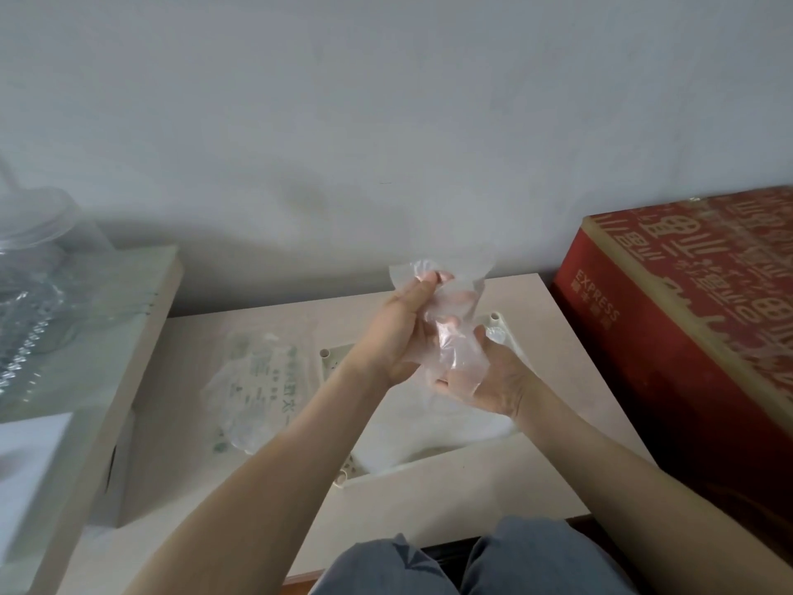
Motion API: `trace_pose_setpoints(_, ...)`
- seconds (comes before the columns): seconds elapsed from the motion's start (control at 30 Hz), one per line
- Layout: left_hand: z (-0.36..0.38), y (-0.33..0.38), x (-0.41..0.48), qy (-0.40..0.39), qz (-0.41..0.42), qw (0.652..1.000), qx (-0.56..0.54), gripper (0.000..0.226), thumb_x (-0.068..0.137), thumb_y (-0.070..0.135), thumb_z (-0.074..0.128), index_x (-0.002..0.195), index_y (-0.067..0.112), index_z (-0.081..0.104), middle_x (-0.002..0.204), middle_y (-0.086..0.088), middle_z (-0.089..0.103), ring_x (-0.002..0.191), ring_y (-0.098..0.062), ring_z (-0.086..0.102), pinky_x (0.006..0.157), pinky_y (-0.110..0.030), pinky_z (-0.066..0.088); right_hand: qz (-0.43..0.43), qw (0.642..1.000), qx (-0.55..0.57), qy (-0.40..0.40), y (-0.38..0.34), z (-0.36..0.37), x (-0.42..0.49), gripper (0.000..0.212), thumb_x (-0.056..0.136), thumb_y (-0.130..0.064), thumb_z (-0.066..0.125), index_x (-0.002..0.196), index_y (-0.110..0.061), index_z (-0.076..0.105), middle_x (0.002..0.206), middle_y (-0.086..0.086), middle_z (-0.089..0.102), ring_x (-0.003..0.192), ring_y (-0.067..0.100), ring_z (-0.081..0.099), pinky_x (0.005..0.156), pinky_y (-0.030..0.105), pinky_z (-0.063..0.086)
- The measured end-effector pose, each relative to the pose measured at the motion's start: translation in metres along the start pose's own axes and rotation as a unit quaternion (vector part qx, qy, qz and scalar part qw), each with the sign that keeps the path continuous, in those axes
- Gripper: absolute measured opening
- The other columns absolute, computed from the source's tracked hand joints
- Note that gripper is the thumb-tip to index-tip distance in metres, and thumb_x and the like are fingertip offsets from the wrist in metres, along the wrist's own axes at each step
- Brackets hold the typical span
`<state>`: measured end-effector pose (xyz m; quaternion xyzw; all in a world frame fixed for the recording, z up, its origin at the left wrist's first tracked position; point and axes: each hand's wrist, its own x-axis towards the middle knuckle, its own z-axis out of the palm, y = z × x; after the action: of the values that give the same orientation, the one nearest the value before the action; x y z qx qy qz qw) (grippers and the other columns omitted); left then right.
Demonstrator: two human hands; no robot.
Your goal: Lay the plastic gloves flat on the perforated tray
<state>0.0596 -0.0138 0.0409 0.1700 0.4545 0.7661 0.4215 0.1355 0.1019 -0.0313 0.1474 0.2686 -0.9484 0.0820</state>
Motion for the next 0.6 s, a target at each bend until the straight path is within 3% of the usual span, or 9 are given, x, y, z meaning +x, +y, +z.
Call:
trace_pose_setpoints(0.07,-0.007,-0.004,0.000,0.011,0.001,1.000,-0.003,0.028,0.103,0.023,0.037,0.084,0.014,0.055,0.073,0.001,0.064,0.066,-0.011,0.062,0.064,-0.023,0.050,0.000,0.999,-0.023,-0.028,-0.005,-0.005,0.003,0.034,0.064,-0.033,0.085,0.093,-0.018,0.075,0.100,-0.002,0.066,0.093,0.016,0.060,0.097,0.027,0.031)
trace_pose_setpoints(0.13,-0.017,-0.006,-0.001,0.027,0.002,1.000,0.001,0.026,0.102,0.025,0.039,0.085,0.016,0.056,0.074,0.000,0.065,0.067,-0.015,0.060,0.063,-0.030,0.046,-0.008,0.997,-0.062,-0.055,-0.009,-0.009,-0.001,0.039,0.063,-0.030,0.086,0.098,-0.021,0.074,0.093,-0.004,0.066,0.093,0.019,0.059,0.083,0.026,0.047)
trace_pose_setpoints(0.23,-0.033,-0.010,-0.005,0.090,-0.002,0.995,0.048,0.022,0.101,0.027,0.043,0.088,0.018,0.057,0.077,-0.002,0.069,0.061,-0.016,0.057,0.057,-0.028,0.040,-0.041,0.993,-0.107,0.021,-0.016,-0.020,-0.005,0.053,0.056,-0.017,0.091,0.102,-0.011,0.065,0.091,0.001,0.059,0.103,0.027,0.056,0.073,0.041,0.056)
trace_pose_setpoints(0.3,-0.042,-0.015,-0.010,0.160,-0.015,0.981,0.112,0.020,0.103,0.024,0.042,0.090,0.017,0.056,0.076,-0.003,0.069,0.045,-0.012,0.055,0.044,-0.021,0.042,-0.035,0.982,-0.161,0.090,-0.022,-0.029,-0.009,0.051,0.052,-0.017,0.091,0.096,-0.010,0.066,0.085,0.004,0.062,0.090,0.024,0.064,0.070,0.042,0.057)
trace_pose_setpoints(0.33,-0.047,-0.019,-0.013,0.189,-0.019,0.971,0.142,0.020,0.103,0.024,0.041,0.092,0.015,0.056,0.076,-0.004,0.068,0.041,-0.012,0.054,0.041,-0.020,0.044,-0.014,0.973,-0.203,0.112,-0.025,-0.029,-0.011,0.049,0.052,-0.022,0.092,0.092,-0.011,0.066,0.078,0.005,0.062,0.074,0.020,0.064,0.062,0.034,0.056)
trace_pose_setpoints(0.4,-0.061,-0.031,-0.017,0.235,-0.025,0.950,0.202,0.020,0.103,0.023,0.041,0.097,0.012,0.057,0.076,-0.007,0.066,0.042,-0.016,0.056,0.043,-0.023,0.047,0.023,0.940,-0.309,0.143,-0.029,-0.028,-0.013,0.039,0.061,-0.032,0.089,0.079,-0.017,0.058,0.062,0.001,0.051,0.046,0.010,0.047,0.040,0.017,0.037)
trace_pose_setpoints(0.47,-0.072,-0.042,-0.020,0.271,-0.034,0.928,0.253,0.019,0.100,0.022,0.044,0.101,0.009,0.059,0.075,-0.009,0.067,0.045,-0.020,0.058,0.046,-0.028,0.050,0.047,0.902,-0.387,0.186,-0.029,-0.032,-0.013,0.028,0.082,-0.024,0.073,0.072,-0.021,0.047,0.052,-0.004,0.041,0.036,0.004,0.029,0.033,0.010,0.017)
trace_pose_setpoints(0.53,-0.078,-0.052,-0.022,0.291,-0.042,0.902,0.318,0.017,0.098,0.022,0.046,0.096,0.011,0.060,0.072,-0.010,0.068,0.044,-0.020,0.059,0.048,-0.029,0.051,0.046,0.858,-0.462,0.221,-0.024,-0.038,-0.011,0.029,0.090,-0.016,0.065,0.070,-0.021,0.045,0.048,-0.005,0.039,0.033,0.005,0.027,0.033,0.010,0.014)
trace_pose_setpoints(0.6,-0.082,-0.060,-0.025,0.291,-0.048,0.872,0.391,0.018,0.099,0.022,0.045,0.091,0.011,0.057,0.071,-0.009,0.067,0.039,-0.014,0.054,0.044,-0.024,0.047,0.023,0.833,-0.501,0.234,-0.016,-0.040,-0.009,0.027,0.090,-0.013,0.064,0.071,-0.017,0.046,0.053,-0.001,0.040,0.033,0.006,0.031,0.032,0.014,0.024)
